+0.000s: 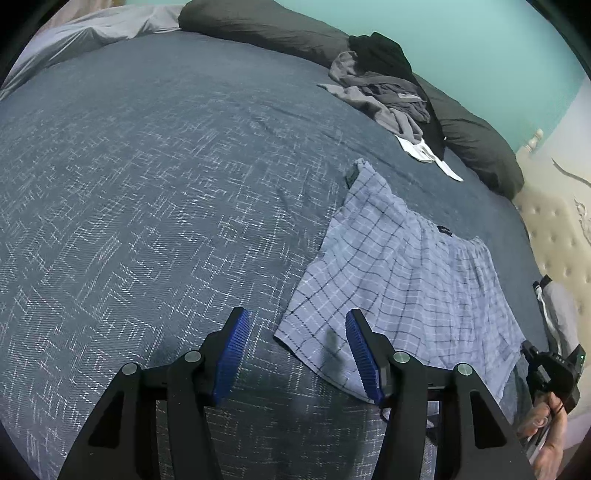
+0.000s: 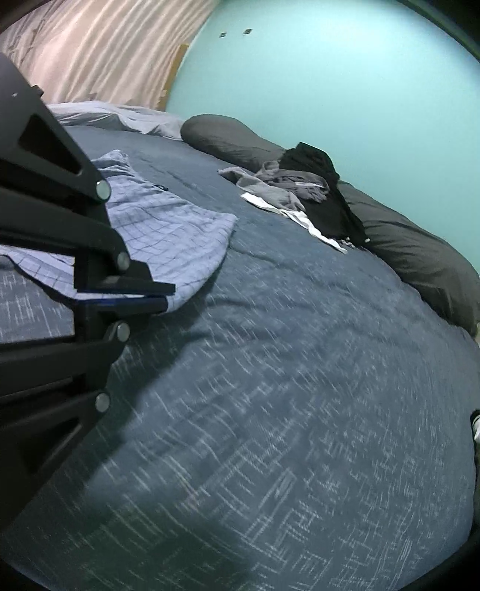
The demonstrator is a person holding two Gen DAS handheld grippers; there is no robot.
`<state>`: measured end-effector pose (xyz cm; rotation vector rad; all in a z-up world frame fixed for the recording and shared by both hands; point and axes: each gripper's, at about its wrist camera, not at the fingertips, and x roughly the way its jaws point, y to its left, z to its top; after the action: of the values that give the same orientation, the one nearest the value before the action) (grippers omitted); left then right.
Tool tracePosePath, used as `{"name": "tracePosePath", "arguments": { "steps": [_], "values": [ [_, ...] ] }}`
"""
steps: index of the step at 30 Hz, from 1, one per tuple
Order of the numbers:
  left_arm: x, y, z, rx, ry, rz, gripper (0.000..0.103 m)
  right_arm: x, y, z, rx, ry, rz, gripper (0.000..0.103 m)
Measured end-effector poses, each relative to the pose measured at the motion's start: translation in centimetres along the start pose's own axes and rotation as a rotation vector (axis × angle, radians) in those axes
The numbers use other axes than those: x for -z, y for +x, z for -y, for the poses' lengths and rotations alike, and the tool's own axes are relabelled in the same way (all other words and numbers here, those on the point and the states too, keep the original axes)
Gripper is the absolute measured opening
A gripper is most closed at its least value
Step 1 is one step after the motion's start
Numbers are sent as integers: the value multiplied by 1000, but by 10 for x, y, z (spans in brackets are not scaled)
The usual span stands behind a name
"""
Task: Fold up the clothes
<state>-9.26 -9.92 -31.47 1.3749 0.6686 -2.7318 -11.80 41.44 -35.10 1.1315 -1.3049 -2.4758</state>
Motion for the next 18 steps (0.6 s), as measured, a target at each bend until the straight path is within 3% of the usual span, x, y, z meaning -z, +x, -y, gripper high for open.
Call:
{"name": "tracePosePath", "arguments": {
  "steps": [5,12,15,18],
  "values": [
    [-2,-1,-6,-16,-20,12,59,-5,-1,16,-13,70,6,1],
    [-6,-4,-15,-29,-57,29,59,3,8,12,-39,98,-56,6],
    [-6,-4,-14,-29,-55,29,59,9,8,7,-44,100,-63,26],
    [-6,-3,-13,-28,-54,29,59,14,9,1,-42,74,-80,28]
  ]
}}
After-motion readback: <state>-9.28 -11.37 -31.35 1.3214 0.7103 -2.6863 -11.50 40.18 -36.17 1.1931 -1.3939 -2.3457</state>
